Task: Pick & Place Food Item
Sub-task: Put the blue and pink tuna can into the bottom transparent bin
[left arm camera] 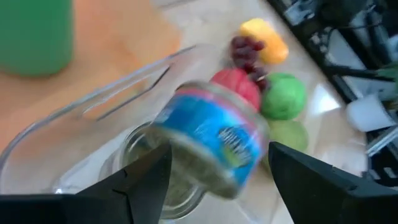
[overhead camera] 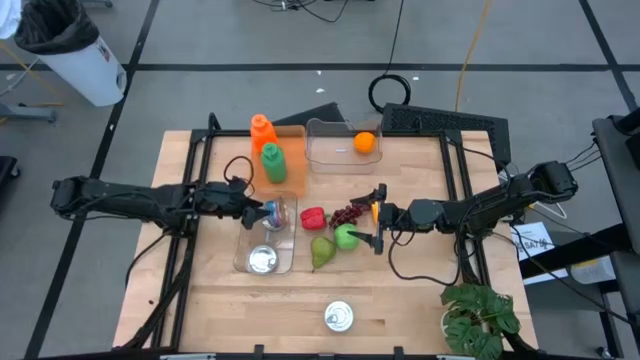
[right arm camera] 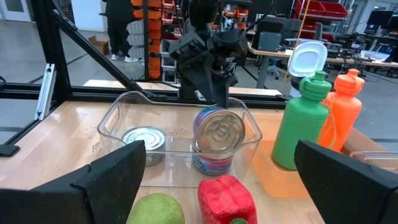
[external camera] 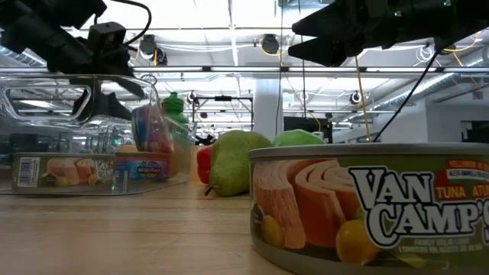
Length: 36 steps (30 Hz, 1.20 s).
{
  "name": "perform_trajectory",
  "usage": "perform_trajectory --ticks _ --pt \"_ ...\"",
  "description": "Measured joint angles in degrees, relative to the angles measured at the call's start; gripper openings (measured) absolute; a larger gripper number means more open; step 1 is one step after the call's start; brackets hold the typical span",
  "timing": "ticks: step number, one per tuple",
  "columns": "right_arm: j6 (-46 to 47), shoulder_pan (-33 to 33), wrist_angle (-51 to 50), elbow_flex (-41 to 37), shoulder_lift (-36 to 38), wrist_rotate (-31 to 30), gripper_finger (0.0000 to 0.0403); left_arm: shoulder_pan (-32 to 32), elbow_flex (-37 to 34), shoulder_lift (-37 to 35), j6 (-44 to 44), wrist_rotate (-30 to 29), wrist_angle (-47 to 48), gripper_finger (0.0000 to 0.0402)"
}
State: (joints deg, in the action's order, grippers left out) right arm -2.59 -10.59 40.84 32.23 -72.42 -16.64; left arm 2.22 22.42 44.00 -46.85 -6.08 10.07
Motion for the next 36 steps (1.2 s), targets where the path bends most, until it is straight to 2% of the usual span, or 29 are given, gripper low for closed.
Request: perform_trajectory --ticks 10,15,18,24,29,32,36 --pt "0.6 0.9 -1.2 0.0 0.0 0.0 0.0391 -4.3 9.4 1.8 8.2 -4.5 1.6 0.0275" --pt "0.5 0.9 -1.2 0.0 0.0 0.0 0.0391 -3.2 11.3 9.1 6.5 -6.0 1.6 0.0286" --pt "0.6 0.9 -1.2 0.0 0.0 0.0 0.0391 -2.1 12.3 15.6 5.9 -4.8 2.1 0.0292" --pt "1.9 0.9 -1.2 0.0 0.0 0.0 0.0391 -3.6 19.5 23.4 9.9 -4.2 2.5 0.0289" --pt "1.9 0.9 -1.2 0.0 0.0 0.0 0.0391 -4.8 25.0 25.5 10.6 -5.1 11.8 0.0278" --pt "1.9 0.9 -1.3 0.0 0.0 0.0 0.0391 -6.3 26.7 25.8 9.5 -9.1 18.0 0.0274" --pt "1.9 0.9 -1.3 0.0 0.0 0.0 0.0391 -9.4 26.8 25.8 7.4 -14.4 21.8 0.0279"
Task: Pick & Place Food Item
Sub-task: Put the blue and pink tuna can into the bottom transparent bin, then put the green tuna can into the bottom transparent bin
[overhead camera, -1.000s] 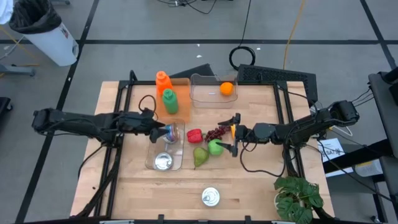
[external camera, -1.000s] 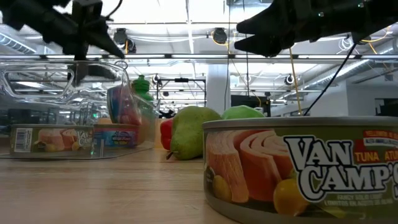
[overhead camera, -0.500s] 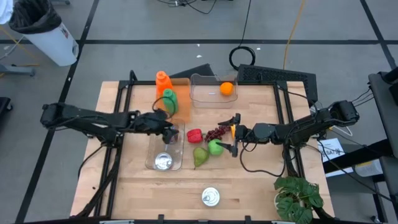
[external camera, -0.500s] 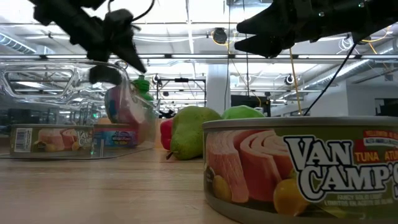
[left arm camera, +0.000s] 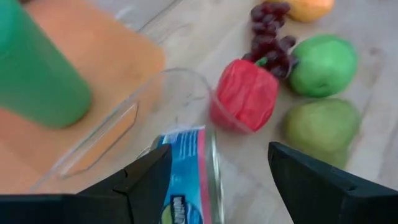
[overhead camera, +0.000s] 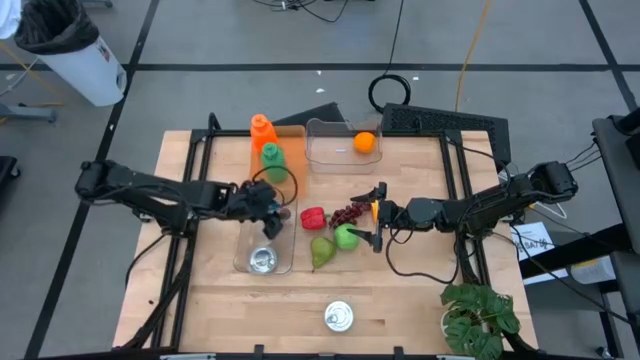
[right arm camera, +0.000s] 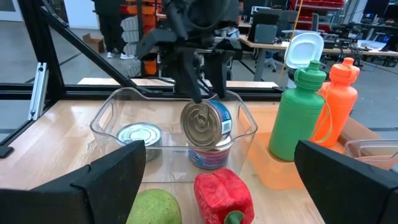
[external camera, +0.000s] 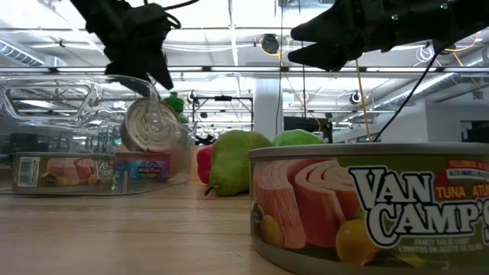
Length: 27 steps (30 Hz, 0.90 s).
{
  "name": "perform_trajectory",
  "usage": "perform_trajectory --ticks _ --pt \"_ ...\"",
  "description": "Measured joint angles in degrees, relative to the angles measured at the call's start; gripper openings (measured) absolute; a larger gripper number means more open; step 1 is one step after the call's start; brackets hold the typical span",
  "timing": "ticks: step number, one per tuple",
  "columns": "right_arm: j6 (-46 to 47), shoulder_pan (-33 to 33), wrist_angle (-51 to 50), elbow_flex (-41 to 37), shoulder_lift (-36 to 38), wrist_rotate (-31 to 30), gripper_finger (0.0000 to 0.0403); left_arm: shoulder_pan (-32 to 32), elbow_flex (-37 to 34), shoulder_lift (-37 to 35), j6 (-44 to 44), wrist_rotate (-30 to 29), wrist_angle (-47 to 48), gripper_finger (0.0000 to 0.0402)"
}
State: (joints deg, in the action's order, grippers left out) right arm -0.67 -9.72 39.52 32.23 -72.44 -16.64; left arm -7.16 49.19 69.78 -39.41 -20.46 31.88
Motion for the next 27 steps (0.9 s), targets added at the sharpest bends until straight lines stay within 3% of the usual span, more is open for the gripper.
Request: perform_trajectory --ticks 6,14,27 --pt "0.0 0.0 -0.1 0.0 0.0 0.0 0.0391 -2.4 0.0 0.0 -7.3 -6.3 9.2 0.0292" --pt "0.0 0.0 -0.1 0.0 0.0 0.0 0.0391 -2.1 0.0 0.0 -15.0 -9.5 19.7 0.0290" --pt "0.0 0.0 -0.1 0.0 0.0 0.0 0.0391 -2.7 0.0 -0.3 -11.5 -9.8 16.5 0.0279"
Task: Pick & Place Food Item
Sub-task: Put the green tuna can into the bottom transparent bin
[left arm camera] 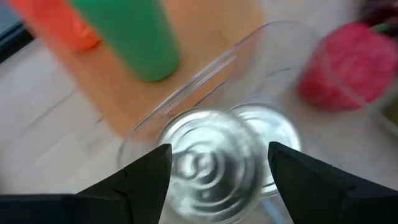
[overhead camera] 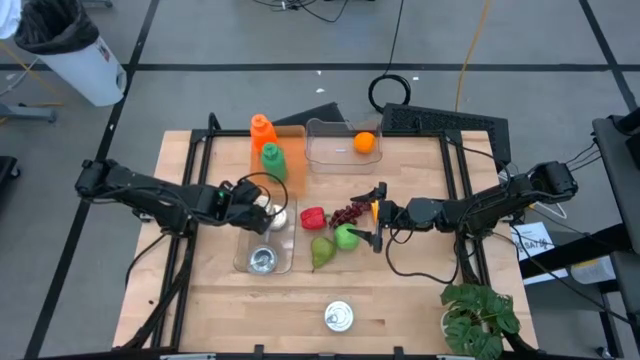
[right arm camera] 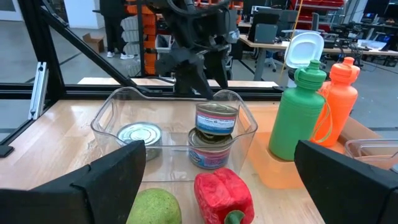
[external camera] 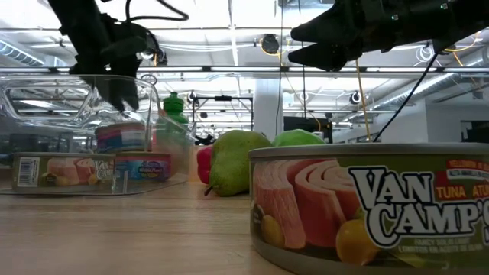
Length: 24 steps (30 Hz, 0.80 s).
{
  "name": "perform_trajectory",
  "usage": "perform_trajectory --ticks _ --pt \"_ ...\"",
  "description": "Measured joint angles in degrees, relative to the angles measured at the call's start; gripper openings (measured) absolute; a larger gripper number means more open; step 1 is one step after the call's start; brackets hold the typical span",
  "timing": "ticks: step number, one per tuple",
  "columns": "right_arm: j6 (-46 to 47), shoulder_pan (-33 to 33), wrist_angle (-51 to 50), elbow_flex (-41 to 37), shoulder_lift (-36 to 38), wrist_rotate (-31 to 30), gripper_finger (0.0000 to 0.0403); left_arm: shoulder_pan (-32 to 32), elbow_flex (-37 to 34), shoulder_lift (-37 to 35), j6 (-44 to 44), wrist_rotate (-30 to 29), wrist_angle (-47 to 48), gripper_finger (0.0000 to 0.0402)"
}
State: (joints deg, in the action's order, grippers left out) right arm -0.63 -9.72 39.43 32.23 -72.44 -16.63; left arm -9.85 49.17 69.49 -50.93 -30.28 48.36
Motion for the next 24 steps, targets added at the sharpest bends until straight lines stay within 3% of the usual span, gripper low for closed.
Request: perform_trajectory --ticks 7,13,19,24 --pt "0.0 0.0 -0.2 0.0 0.0 0.0 0.0391 -4.9 0.0 -5.9 8.0 -4.2 -5.9 0.0294" --pt "0.0 0.0 -0.9 0.0 0.0 0.0 0.0391 -10.9 -1.2 -12.5 9.6 -15.4 -6.9 0.0292" --pt "1.9 0.0 -0.8 0.0 0.0 0.2 0.0391 -15.2 -9.5 -16.3 10.8 -19.2 -8.2 0.0278" --pt "7.0 -0.1 -0.8 0.0 0.0 0.4 0.0391 -17.2 -17.0 -19.5 11.3 -22.2 -19.2 0.0275"
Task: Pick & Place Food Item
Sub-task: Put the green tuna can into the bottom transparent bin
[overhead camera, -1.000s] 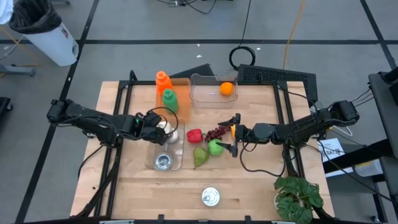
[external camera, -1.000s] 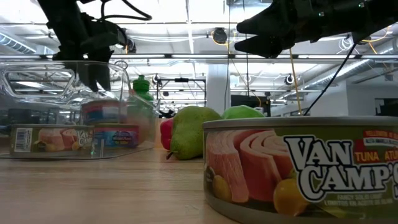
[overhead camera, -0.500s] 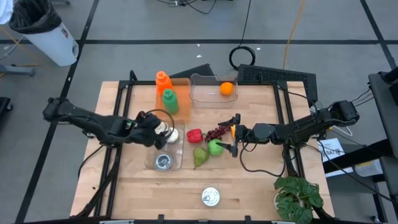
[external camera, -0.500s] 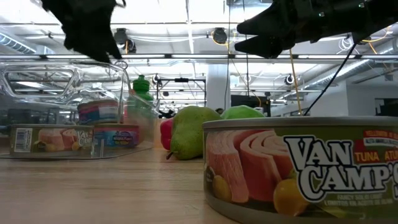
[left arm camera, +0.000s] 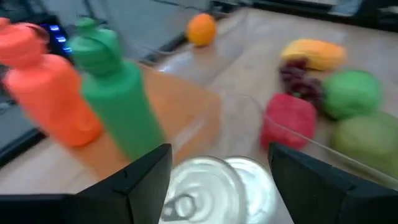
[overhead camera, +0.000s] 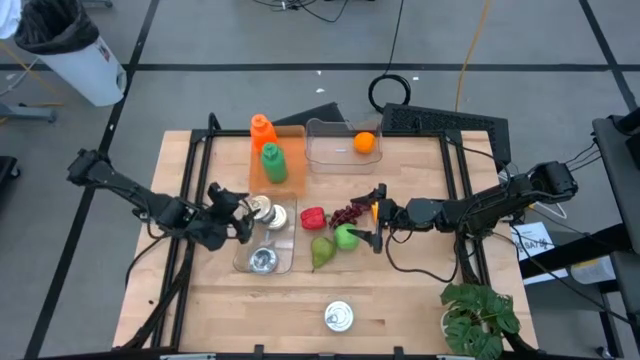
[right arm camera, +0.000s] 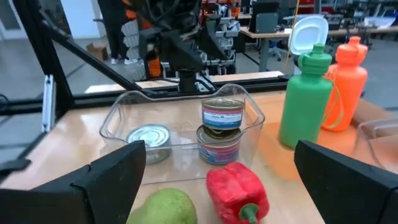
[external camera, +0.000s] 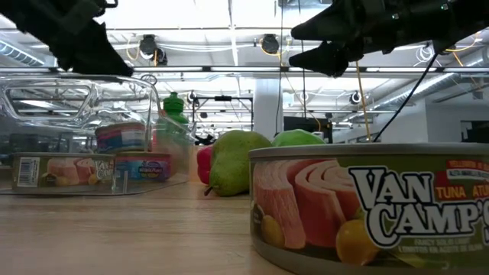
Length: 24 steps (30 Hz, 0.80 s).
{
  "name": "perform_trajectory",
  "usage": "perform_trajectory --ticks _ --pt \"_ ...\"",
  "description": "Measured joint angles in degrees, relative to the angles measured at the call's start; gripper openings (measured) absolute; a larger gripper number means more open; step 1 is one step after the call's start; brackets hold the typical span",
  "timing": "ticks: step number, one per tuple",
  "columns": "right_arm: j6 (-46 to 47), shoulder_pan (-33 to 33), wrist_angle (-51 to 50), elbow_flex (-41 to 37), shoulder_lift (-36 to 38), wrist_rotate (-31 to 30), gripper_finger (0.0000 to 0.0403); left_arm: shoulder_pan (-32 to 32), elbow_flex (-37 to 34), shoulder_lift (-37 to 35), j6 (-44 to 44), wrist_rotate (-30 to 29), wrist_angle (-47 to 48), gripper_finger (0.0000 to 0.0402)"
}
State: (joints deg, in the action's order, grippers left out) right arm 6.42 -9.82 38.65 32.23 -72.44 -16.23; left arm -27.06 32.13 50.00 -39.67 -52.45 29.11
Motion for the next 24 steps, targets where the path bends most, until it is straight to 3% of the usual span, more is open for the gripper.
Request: perform_trajectory --ticks 6,11,14,18,24 --pt "4.0 0.0 0.1 0.0 0.0 0.4 0.0391 -2.1 -4.1 -6.7 6.0 7.3 -8.4 0.0287" --pt "8.5 -1.1 -0.7 0.6 0.0 8.1 0.0391 -4.1 -5.8 -11.0 12.7 11.8 -13.5 0.0296" --pt "11.0 -4.9 -10.3 5.4 -0.9 7.4 0.0391 -4.9 -7.2 -13.5 14.6 11.8 -14.8 0.0298" --pt "14.5 -12.3 -29.2 16.8 -6.6 0.9 0.0391 -5.0 -9.5 -16.7 16.6 11.9 -17.8 0.0294" --pt "26.3 -19.0 -46.0 30.4 -22.2 4.8 0.0391 -3.9 -11.6 -17.4 16.9 11.3 -19.5 0.0283"
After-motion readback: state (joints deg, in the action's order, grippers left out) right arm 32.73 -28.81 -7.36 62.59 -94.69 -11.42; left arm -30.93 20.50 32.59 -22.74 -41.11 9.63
